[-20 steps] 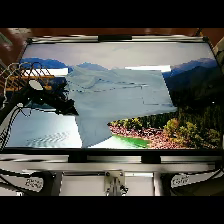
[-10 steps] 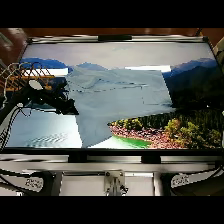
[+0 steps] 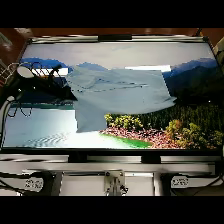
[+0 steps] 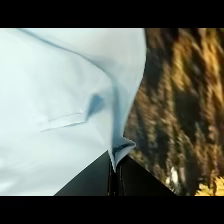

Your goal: Fold the shirts.

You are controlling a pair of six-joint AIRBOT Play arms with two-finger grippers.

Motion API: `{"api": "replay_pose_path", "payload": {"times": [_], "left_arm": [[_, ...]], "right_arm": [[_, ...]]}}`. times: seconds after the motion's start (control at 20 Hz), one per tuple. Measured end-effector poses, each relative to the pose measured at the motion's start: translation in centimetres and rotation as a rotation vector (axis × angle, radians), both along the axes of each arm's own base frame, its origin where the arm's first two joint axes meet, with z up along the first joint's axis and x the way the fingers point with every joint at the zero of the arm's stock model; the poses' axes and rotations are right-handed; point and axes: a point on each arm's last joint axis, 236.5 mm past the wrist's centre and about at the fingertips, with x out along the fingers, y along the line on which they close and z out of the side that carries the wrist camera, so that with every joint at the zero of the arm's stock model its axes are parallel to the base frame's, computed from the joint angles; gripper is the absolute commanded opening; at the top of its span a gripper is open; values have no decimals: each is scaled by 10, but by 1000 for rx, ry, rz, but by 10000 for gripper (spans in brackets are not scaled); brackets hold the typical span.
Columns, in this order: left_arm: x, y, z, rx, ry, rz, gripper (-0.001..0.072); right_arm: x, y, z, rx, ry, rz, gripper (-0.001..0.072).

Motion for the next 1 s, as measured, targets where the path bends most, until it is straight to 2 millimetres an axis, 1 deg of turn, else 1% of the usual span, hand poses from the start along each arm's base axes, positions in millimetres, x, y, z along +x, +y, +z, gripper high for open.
{"api": "replay_pose_path", "payload": {"times": [0.05, 0.1, 0.15, 0.2, 0.25, 0.3, 0.35, 0.4, 0.45, 0.5, 0.55, 0.6, 0.65, 0.7, 0.75, 0.8, 0.85, 0.9, 1.0], "left_arm": [[12, 0, 34, 1, -111, -3, 26], [24, 1, 77, 6, -243, -1, 26], [32, 2, 125, 6, -383, 13, 26], [34, 5, 179, 4, -534, 31, 26], [32, 8, 231, 1, -675, 55, 26], [20, 10, 287, -5, -825, 83, 26], [2, 14, 337, -17, -959, 115, 26], [-21, 18, 384, -32, -1087, 148, 26], [-45, 21, 418, -43, -1182, 174, 26], [-74, 24, 450, -56, -1276, 198, 26], [-103, 26, 476, -65, -1358, 218, 26], [-128, 28, 492, -66, -1412, 227, 26], [-151, 30, 503, -55, -1455, 233, 26], [-170, 33, 509, -39, -1478, 244, 26], [-188, 38, 512, -15, -1492, 257, 26], [-201, 42, 512, 12, -1496, 269, 26], [-213, 47, 508, 54, -1490, 275, 26], [-221, 51, 504, 89, -1484, 285, 26], [-227, 63, 490, 174, -1445, 300, 26]], "right_arm": [[3, 0, 28, -26, -62, 20, 45], [7, 0, 62, -56, -139, 30, 44], [12, 1, 106, -89, -242, 35, 45], [14, 2, 149, -126, -339, 39, 45], [13, 3, 202, -175, -463, 34, 45], [9, 5, 260, -229, -601, 17, 45], [-2, 8, 314, -283, -731, -1, 45], [-18, 12, 369, -336, -864, -26, 45], [-38, 17, 417, -383, -985, -52, 45], [-62, 23, 462, -428, -1098, -76, 45], [-89, 30, 501, -477, -1202, -99, 45], [-116, 38, 531, -518, -1282, -116, 44], [-139, 45, 551, -544, -1336, -131, 45], [-160, 52, 566, -568, -1377, -141, 45], [-177, 58, 574, -585, -1398, -146, 45], [-192, 63, 577, -602, -1404, -146, 45], [-201, 67, 577, -613, -1397, -141, 45], [-207, 69, 573, -626, -1377, -135, 45], [-213, 69, 566, -641, -1340, -133, 45]]}}
